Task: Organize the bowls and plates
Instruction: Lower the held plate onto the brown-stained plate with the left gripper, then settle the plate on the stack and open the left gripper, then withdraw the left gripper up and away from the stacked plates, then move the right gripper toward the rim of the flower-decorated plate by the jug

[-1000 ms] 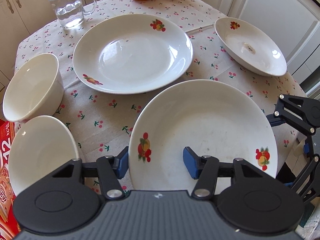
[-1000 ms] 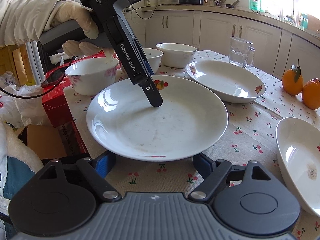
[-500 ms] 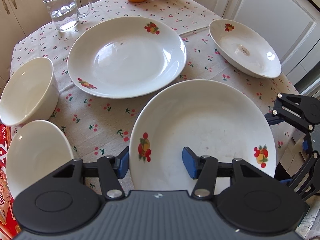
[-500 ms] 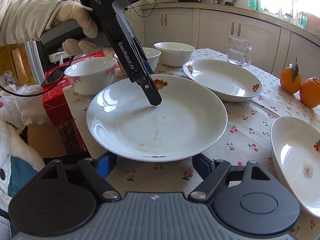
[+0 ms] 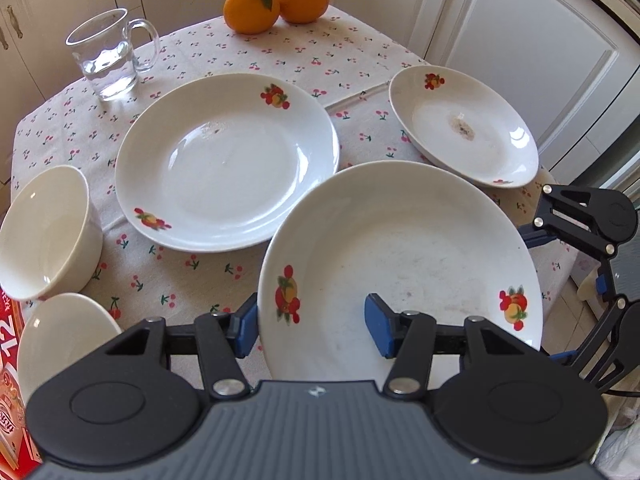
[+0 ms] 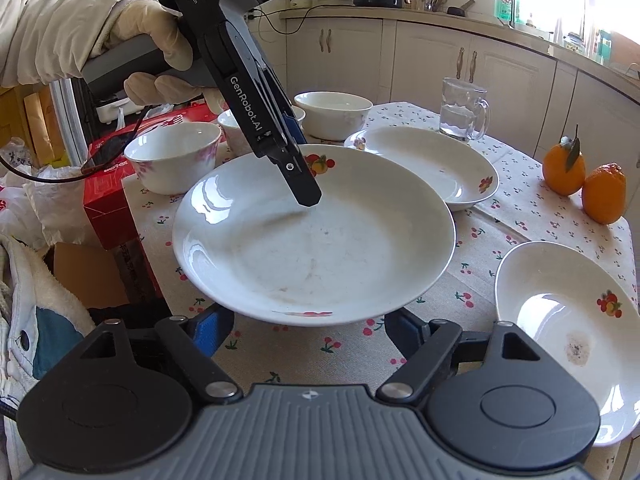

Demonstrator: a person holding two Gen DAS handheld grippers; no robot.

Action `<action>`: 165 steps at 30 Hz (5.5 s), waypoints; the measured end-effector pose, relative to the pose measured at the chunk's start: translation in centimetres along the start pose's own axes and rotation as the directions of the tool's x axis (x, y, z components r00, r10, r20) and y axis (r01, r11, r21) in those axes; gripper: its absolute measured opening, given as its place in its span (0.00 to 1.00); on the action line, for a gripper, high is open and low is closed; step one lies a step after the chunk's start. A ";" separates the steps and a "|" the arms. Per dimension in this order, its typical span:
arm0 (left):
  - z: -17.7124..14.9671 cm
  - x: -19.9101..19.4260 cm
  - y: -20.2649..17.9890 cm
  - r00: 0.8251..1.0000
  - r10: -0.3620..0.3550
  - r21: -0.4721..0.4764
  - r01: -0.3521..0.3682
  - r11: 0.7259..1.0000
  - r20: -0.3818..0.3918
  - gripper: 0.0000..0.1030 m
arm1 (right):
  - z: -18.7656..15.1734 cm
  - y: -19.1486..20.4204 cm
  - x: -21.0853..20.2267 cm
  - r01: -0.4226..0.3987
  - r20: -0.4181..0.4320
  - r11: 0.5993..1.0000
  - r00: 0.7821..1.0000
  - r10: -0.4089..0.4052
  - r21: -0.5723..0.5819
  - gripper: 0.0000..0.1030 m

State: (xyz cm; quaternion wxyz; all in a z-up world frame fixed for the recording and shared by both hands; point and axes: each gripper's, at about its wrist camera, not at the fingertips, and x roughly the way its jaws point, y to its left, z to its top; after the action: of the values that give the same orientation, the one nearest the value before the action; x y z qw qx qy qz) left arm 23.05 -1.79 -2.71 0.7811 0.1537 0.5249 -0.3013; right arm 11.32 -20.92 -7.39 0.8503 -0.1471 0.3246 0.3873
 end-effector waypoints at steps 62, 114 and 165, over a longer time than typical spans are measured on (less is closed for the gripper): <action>17.3 10.9 -10.6 0.981 -0.190 0.315 0.190 0.930 -0.028 0.51 | -5.0 -11.9 -7.6 0.288 -0.131 0.882 0.957 -0.258 0.372 0.83; 16.8 9.9 -12.1 0.996 -0.083 0.407 0.058 0.912 0.045 0.76 | -4.8 -10.1 -8.5 0.332 -0.078 0.844 0.941 -0.330 0.422 1.00; -4.3 4.1 -5.8 0.858 0.413 -0.369 -0.293 0.882 0.305 0.84 | 1.9 -4.0 -4.8 0.190 -0.053 0.929 0.982 -0.183 0.317 1.00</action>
State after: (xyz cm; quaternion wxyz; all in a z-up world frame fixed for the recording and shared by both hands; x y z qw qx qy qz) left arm 17.38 -5.11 -7.79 0.9231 0.0635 0.3688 -0.0887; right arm 12.78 -25.28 -2.75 0.8921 -0.0413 0.3772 0.2453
